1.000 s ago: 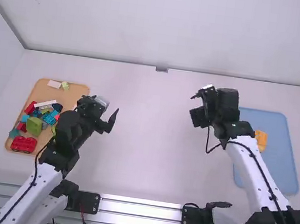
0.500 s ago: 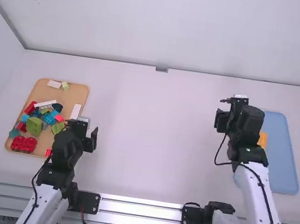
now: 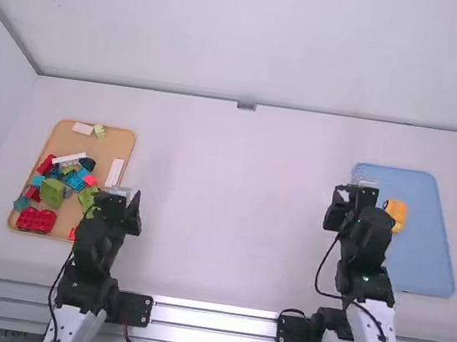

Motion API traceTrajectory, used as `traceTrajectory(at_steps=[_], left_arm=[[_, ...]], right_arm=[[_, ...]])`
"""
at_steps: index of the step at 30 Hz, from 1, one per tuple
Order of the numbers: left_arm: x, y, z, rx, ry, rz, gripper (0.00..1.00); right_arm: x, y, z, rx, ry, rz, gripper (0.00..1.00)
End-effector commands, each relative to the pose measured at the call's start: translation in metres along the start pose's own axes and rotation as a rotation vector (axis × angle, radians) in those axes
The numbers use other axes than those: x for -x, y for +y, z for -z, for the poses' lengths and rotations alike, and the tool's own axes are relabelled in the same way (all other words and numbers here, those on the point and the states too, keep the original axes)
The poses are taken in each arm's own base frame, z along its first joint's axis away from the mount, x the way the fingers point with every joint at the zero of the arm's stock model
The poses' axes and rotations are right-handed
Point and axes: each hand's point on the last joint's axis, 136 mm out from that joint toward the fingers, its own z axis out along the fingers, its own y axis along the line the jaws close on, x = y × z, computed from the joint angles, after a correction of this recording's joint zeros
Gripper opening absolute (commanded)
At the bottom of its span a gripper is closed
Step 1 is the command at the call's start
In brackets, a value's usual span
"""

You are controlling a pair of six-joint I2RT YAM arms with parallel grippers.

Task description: Assemble lego blocks to make yellow taxi

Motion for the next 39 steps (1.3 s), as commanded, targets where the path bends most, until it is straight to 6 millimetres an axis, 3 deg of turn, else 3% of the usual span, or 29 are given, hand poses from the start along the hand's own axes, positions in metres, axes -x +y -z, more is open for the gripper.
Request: traceTrajectory(at_steps=[1, 7, 16, 19, 23, 39], left_arm=[[0.006, 0.001, 0.002, 0.005, -0.038, 0.006, 0.28], [0.025, 0.001, 0.009, 0.006, -0.124, 0.006, 0.19], [0.025, 0.001, 0.009, 0.006, -0.124, 0.006, 0.07], [0.025, 0.001, 0.009, 0.006, -0.124, 0.006, 0.04], [0.025, 0.001, 0.009, 0.006, -0.124, 0.006, 0.00], [0.025, 0.001, 0.009, 0.006, -0.124, 0.006, 0.00]], right_arm=[[-0.015, 0.001, 0.004, 0.001, -0.004, -0.007, 0.31], [-0.045, 0.001, 0.010, 0.001, -0.004, -0.007, 0.19], [-0.091, 0.001, 0.010, 0.001, -0.004, -0.007, 0.02], [-0.102, 0.001, 0.010, 0.001, -0.006, -0.007, 0.00], [-0.088, 0.001, 0.014, 0.000, -0.072, -0.006, 0.00], [-0.047, 0.001, 0.032, 0.000, -0.267, -0.003, 0.00]])
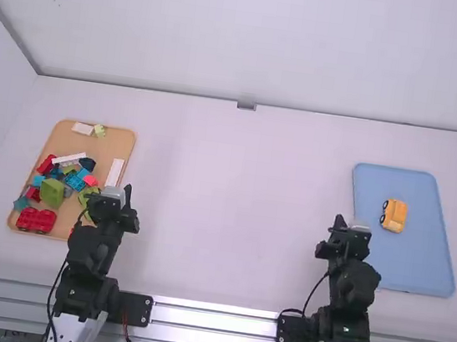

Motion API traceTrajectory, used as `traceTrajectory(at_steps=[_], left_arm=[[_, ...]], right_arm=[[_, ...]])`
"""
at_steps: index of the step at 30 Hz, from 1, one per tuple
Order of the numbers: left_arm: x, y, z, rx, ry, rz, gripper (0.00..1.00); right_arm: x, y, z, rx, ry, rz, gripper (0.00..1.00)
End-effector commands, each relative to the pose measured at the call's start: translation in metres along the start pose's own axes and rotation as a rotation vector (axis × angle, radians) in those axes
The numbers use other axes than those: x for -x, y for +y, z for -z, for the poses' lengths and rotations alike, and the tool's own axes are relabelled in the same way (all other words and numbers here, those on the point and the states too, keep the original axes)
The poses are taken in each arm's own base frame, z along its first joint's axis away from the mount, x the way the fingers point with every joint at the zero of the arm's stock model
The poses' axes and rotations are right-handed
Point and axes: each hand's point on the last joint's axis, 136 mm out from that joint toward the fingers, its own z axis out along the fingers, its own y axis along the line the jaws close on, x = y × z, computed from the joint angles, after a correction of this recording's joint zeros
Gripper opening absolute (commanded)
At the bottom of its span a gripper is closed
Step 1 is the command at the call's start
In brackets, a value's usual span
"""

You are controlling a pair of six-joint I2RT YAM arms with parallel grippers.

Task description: Assemble lego blocks to make yellow taxi

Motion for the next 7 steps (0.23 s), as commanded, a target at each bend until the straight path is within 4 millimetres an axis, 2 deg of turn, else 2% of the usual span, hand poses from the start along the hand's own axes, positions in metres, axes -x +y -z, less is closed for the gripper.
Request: traceTrajectory(at_steps=[1, 7], left_arm=[[-0.0036, 0.0010, -0.0002, 0.005, 0.006, 0.000, 0.00], [-0.0036, 0.0010, -0.0002, 0.005, 0.006, 0.000, 0.00]], right_arm=[[0.0002, 0.0004, 0.0009, 0.001, -0.015, -0.005, 0.00], [0.0080, 0.0004, 0.0033, 0.001, -0.051, -0.005, 0.00]])
